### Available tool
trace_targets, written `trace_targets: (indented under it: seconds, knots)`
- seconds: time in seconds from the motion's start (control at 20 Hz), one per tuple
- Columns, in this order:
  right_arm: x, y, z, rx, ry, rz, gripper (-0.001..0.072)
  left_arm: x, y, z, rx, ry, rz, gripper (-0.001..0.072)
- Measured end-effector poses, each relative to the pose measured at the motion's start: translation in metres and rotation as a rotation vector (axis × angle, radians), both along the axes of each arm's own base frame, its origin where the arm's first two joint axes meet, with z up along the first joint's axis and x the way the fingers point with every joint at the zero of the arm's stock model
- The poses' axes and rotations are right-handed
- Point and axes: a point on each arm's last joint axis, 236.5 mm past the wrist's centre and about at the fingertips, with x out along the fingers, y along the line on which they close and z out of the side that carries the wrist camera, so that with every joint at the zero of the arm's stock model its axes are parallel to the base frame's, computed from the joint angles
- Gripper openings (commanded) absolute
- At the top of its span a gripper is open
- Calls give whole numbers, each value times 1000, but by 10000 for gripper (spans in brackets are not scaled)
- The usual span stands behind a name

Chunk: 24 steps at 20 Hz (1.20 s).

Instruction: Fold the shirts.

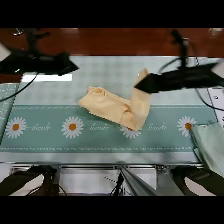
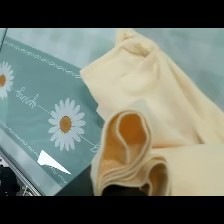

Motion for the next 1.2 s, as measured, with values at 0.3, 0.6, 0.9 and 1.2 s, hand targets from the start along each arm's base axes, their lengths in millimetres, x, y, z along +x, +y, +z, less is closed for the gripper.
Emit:
trace_targets:
  seconds: [0.3, 0.6, 0.9, 1.2]
  knots:
    - [43, 118, -83, -28, 130, 154, 25, -110, 30, -14, -7, -75, 90, 21]
    - [64, 162, -120, 3, 204, 168, 273, -149, 34, -54, -59, -18, 157, 21]
    - [58, 173, -112, 80, 264, 216, 627, -140, 38, -71, -73, 16, 206, 21]
    - [55, 19, -75, -279, 211, 196, 627, -122, 43, -86, -73, 53, 251, 21]
